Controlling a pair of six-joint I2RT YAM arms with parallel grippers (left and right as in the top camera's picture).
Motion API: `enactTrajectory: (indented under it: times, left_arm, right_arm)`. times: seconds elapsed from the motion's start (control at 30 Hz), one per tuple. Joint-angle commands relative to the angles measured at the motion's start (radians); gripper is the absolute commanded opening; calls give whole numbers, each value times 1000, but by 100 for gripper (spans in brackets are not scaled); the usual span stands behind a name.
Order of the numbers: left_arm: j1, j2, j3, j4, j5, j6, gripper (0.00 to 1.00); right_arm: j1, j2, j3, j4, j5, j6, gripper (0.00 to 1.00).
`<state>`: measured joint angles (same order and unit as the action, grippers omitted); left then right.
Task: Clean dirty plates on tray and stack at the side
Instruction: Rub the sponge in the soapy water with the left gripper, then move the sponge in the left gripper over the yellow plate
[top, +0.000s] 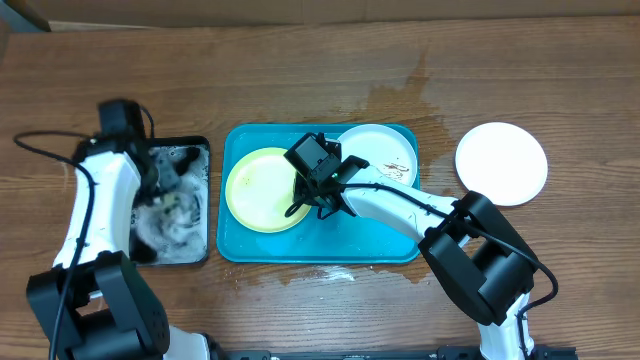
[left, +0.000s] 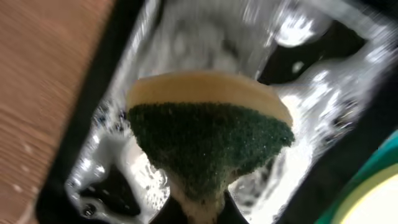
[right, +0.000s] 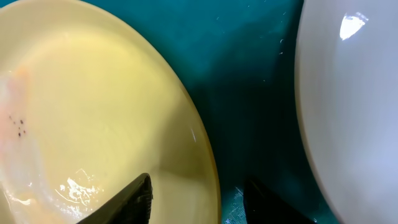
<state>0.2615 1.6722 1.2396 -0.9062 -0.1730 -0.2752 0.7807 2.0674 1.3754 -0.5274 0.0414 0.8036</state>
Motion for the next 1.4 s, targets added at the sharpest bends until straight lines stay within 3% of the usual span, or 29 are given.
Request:
enactTrajectory:
  times: [0.0,0.47,0.8,1.0,1.17,1.37]
  left_arm:
    - [-6,-1,36,-9,-21,60,4]
    - [-6,0,35,-11,66,190,4]
    - [-7,0,35,-1,66,194,4]
    - [-19,0,58,35,267,202,4]
    - [-95,0,68,43,444,201,4]
    - [-272,21,51,102,458,180,4]
  right_arm:
    - [1,39,-28,-23,10,0,50]
    - [1,39,-28,-23,10,0,50]
    - [1,39,-28,-23,10,0,50]
    - [1,39,-28,-22,10,0,50]
    - [1,39,-28,-18,10,0,50]
    - [1,39,-28,-19,9,0,50]
